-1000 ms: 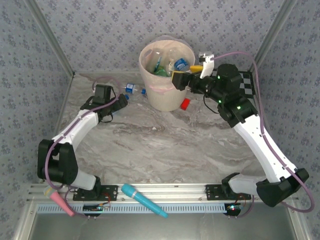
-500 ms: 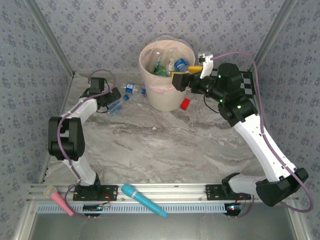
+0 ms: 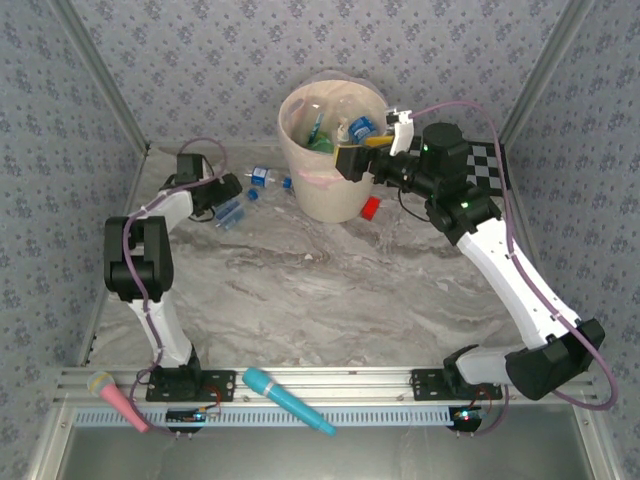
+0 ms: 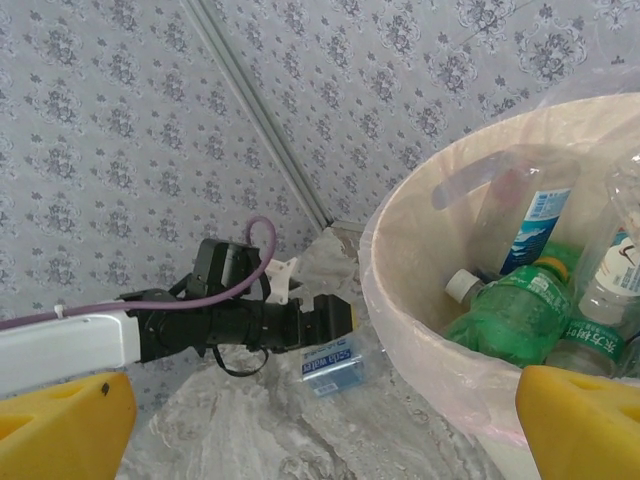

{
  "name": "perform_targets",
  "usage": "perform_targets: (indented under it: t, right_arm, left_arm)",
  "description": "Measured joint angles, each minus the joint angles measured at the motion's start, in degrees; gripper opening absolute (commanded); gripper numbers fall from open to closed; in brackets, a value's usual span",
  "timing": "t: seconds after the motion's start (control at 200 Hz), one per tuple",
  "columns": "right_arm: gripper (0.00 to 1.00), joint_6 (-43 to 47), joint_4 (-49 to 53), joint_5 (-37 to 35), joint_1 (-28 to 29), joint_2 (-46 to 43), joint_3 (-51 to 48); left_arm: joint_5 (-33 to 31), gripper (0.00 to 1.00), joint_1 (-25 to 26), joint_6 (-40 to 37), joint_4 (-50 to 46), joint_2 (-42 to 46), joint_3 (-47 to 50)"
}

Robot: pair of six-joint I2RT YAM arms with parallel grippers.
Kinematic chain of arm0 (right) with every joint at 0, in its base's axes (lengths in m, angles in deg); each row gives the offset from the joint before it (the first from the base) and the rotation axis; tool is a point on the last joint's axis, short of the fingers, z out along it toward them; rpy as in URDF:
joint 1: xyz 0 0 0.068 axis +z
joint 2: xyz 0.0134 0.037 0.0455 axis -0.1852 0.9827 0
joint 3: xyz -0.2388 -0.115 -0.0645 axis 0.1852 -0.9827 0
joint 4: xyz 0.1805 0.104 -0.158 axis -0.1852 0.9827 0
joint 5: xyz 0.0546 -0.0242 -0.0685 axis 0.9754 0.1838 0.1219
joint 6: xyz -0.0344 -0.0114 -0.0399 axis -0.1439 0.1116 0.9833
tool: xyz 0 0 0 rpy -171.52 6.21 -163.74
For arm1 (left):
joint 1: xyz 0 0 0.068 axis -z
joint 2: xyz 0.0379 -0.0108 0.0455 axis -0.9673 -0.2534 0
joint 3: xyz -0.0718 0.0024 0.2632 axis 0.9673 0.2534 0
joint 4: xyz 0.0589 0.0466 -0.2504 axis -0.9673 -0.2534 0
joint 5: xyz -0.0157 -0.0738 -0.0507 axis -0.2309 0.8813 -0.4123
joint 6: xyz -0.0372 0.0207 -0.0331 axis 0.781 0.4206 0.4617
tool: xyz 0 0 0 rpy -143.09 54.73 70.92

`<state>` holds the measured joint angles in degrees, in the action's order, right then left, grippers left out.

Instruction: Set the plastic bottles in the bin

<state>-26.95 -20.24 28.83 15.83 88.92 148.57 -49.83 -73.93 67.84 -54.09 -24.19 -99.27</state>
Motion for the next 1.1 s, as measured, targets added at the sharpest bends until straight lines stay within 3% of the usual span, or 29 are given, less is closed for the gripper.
perform_targets:
  t: [0.29, 0.475, 0.885, 1.099]
  right_arm:
    - [1.00, -1.5, -1.5, 0.6, 0.5, 0.0, 0.0]
    - [1.00, -1.8, -1.6, 1.0, 0.8, 0.0, 0.0]
    - [1.00, -1.8, -1.7, 1.0, 0.8, -0.4, 0.0]
    - [0.99, -1.8, -1.8, 1.0, 0.8, -0.5, 0.0]
  left_arm:
    - [2.3, 0.95, 2.4, -0.3, 0.8, 5.2, 8.2]
    - [-2.4, 0.92, 7.4, -2.9, -0.1, 9.1, 10.7]
    - [-10.7, 0.88, 10.8, -6.9, -4.9, 5.4, 10.3]
    - [-13.0, 0.80, 12.2, -6.9, -6.7, 2.5, 7.6]
